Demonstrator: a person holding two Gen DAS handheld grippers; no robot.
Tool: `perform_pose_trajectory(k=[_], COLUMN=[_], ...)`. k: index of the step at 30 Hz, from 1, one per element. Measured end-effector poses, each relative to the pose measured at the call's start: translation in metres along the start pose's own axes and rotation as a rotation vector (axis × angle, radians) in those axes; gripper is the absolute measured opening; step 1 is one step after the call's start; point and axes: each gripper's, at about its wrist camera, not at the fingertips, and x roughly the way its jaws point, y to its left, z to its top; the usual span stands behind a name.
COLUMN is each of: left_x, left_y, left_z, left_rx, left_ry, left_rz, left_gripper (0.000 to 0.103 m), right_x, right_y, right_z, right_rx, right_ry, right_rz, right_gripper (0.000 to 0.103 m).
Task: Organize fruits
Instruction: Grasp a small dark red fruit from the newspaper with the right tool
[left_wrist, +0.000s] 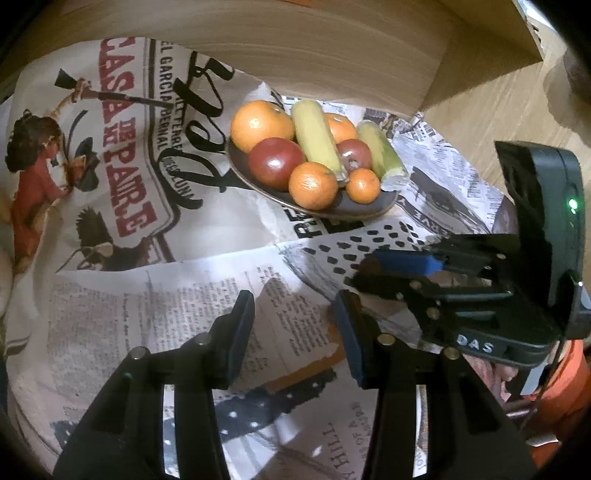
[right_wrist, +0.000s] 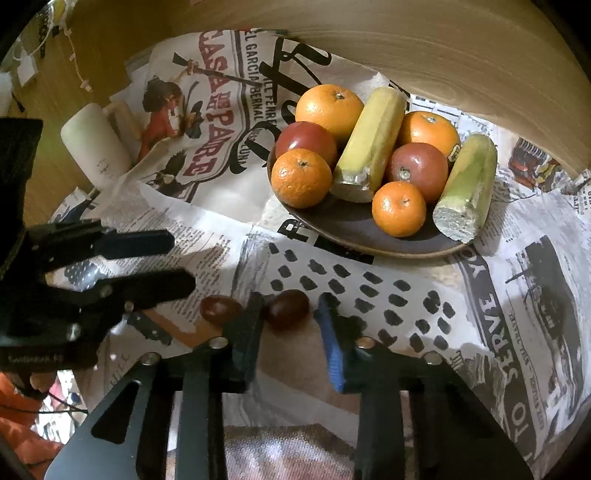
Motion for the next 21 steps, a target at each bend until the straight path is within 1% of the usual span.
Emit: perform_pose_trajectory(k=[7, 14, 16, 18, 19, 21], left_x=[0.006, 0.021, 0.023, 0.025, 0.026, 0.026], left_y=[-0.016, -0.032, -0.033, -0.034, -0.034, -0.034], left_z=[-0.001, 0.0, 0.001, 0.001, 0.001, 0.001], left_rx=[0.031, 0.059, 0.063, 0.07, 0.073, 0.08], left_ry=[0.014, 0.025, 0.02, 0.017, 0.015, 0.014], left_rz=[-0.039, -0.018, -0.002, 0.011, 0.016, 0.027], left_gripper=[0.045, 0.045, 0.037, 0.031, 0.024, 0.022], right_x=[-0.01, -0.032, -0.037, -0.04, -0.041, -0.043], right_y=[-0.006, -0.02, -0.024, -0.025, -0.027, -0.028], right_z=[-0.003, -0.009, -0.01, -0.01, -0.01, -0.011], right_rx=[0.023, 0.056, 0.065, 0.067, 0.069, 0.073], right_ry=[-0.017, -0.061, -0.07, -0.076, -0.081, -0.087], right_rz=[0.007, -0.008, -0.009, -0.012, -0.013, -0.012], right_gripper=[0.021, 0.021, 0.021, 0.021, 0.021, 0.021])
